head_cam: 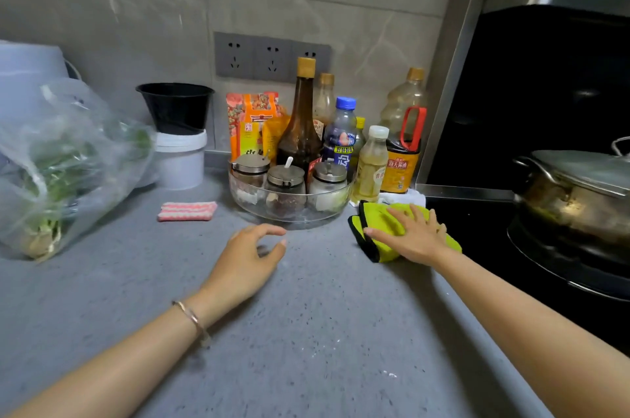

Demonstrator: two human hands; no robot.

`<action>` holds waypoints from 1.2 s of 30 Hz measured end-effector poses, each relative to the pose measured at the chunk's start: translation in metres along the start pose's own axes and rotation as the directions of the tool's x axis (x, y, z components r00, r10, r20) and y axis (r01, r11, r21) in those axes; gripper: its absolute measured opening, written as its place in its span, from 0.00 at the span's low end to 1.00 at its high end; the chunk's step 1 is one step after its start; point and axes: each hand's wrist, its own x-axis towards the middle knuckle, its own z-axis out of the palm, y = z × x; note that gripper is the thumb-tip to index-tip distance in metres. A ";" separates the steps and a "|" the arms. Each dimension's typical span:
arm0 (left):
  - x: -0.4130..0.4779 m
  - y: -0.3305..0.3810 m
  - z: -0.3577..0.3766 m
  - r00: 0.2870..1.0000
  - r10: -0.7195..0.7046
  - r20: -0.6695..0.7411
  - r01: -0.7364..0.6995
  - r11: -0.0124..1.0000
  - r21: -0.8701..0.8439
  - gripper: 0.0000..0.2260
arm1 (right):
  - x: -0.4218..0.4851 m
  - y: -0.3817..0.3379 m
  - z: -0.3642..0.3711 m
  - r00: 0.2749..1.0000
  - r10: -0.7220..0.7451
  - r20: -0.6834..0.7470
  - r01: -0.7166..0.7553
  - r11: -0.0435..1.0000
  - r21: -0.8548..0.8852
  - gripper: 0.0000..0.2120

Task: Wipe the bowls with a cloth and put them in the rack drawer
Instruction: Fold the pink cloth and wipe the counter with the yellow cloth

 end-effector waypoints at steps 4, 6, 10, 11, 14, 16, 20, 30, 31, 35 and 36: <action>0.006 0.002 0.000 0.999 0.040 -0.021 -0.040 0.999 0.028 0.07 | 0.037 -0.007 0.008 0.983 0.076 0.169 -0.059 0.993 -0.104 0.49; 0.006 0.005 0.003 0.999 0.037 -0.027 -0.037 0.999 0.004 0.06 | 0.045 -0.008 0.010 0.983 0.083 0.165 -0.065 0.992 -0.112 0.45; 0.001 0.008 0.008 0.999 0.013 -0.034 -0.012 1.000 0.023 0.10 | 0.045 -0.004 0.012 0.991 0.056 0.122 -0.037 0.988 -0.151 0.35; -0.002 0.011 0.010 0.999 0.000 -0.034 0.000 1.000 0.013 0.10 | 0.041 -0.001 0.012 0.992 0.042 0.115 -0.022 0.986 -0.163 0.32; -0.009 0.027 0.010 0.999 -0.047 -0.020 0.046 0.998 -0.043 0.12 | 0.019 0.007 0.010 0.992 0.018 0.124 0.007 0.980 -0.197 0.29; -0.016 0.035 0.011 0.997 -0.070 0.016 0.070 0.996 -0.049 0.16 | 0.002 0.014 0.008 0.988 0.022 0.154 0.009 0.980 -0.199 0.29; -0.028 0.050 0.013 0.998 -0.056 0.020 0.055 0.998 0.021 0.20 | -0.028 0.025 0.005 0.983 -0.001 0.185 0.041 0.976 -0.214 0.30; -0.068 0.120 0.094 0.959 -0.141 0.245 0.110 0.985 0.135 0.37 | -0.160 0.067 -0.021 0.954 -0.173 0.244 0.223 0.955 -0.195 0.44; -0.068 0.122 0.097 0.956 -0.152 0.252 0.112 0.979 0.169 0.39 | -0.163 0.067 -0.021 0.961 -0.171 0.218 0.216 0.955 -0.203 0.46; -0.082 0.115 0.085 0.955 -0.187 0.232 0.104 0.938 0.329 0.39 | -0.139 0.060 -0.011 0.977 -0.160 0.138 0.184 0.965 -0.188 0.48; -0.087 0.111 0.078 0.956 -0.193 0.219 0.104 0.926 0.363 0.39 | -0.133 0.060 -0.006 0.979 -0.137 0.152 0.164 0.970 -0.180 0.47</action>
